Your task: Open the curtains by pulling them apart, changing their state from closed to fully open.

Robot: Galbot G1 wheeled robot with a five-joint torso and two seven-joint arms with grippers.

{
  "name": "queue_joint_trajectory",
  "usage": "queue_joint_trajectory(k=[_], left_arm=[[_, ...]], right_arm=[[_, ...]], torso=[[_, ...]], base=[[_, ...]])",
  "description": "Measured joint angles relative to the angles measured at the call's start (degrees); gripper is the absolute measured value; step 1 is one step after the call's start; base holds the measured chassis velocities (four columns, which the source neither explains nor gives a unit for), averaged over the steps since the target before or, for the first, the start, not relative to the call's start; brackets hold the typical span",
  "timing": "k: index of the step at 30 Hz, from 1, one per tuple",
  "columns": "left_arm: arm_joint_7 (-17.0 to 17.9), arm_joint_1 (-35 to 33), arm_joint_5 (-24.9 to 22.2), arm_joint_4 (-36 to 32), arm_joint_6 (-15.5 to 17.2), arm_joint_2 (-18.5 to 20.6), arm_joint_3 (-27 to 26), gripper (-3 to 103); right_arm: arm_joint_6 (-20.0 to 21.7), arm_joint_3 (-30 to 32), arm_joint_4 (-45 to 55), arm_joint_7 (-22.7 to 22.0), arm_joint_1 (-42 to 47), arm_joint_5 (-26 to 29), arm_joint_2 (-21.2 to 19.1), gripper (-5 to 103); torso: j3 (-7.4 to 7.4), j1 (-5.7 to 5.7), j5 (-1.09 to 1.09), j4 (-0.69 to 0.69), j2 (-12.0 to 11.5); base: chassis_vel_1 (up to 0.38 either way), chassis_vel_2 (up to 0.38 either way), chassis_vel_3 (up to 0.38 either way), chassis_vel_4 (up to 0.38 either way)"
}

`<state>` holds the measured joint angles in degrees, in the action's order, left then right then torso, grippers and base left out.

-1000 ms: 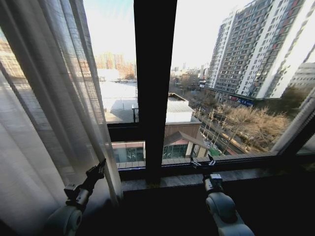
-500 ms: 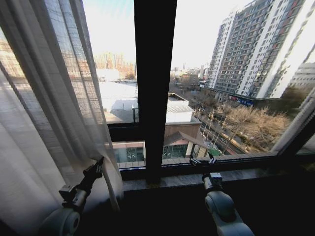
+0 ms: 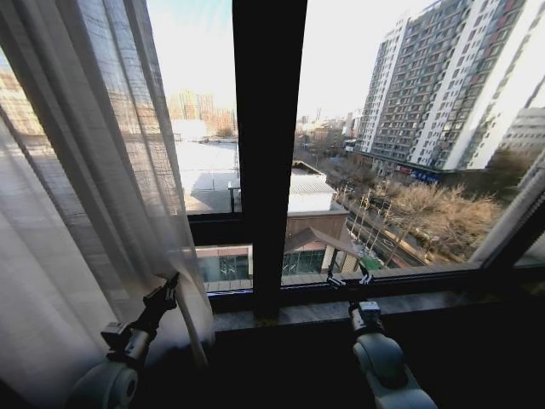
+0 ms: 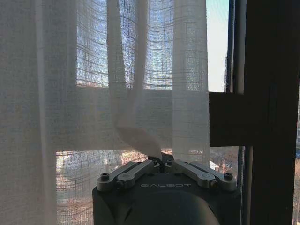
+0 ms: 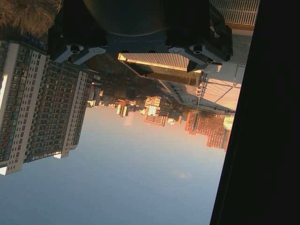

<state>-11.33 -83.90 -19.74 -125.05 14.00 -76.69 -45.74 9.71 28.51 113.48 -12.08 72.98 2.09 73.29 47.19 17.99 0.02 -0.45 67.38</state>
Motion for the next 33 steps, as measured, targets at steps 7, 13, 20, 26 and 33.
queue_joint_trajectory(k=[7,13,20,26,33], left_arm=[[0.0,-0.5,0.1,-0.5,0.0,-0.6,-0.4,0],[0.0,-0.9,0.1,-1.2,-0.1,-1.1,-0.5,0],[-0.1,-1.1,0.2,-2.1,-0.2,-2.2,-0.8,0],[-0.1,-1.7,0.2,-3.0,-0.2,-3.2,-0.9,0],[-0.1,-2.5,0.3,-4.0,-0.3,-4.1,-1.1,0]], right_arm=[[0.0,-0.2,0.2,0.1,0.3,0.0,-0.1,100],[0.0,-0.6,0.6,0.1,0.6,0.0,-0.1,100],[0.0,-1.1,1.1,0.1,0.8,0.0,0.0,100],[-0.1,-1.6,1.5,0.2,1.1,0.0,0.0,100],[-0.1,-1.9,1.7,0.2,1.3,0.0,-0.3,100]], torso=[[0.00,0.00,-0.03,0.02,0.0],[0.00,0.00,-0.01,0.01,0.0],[-0.01,0.00,0.03,0.00,0.0],[0.00,0.01,-0.02,0.03,0.0],[0.00,0.00,-0.01,0.00,0.0]], base=[[0.203,0.199,-0.216,-0.197],[0.288,0.282,-0.295,-0.277],[0.336,0.329,-0.344,-0.346],[0.368,0.332,-0.360,-0.340],[0.349,0.364,-0.362,-0.368]])
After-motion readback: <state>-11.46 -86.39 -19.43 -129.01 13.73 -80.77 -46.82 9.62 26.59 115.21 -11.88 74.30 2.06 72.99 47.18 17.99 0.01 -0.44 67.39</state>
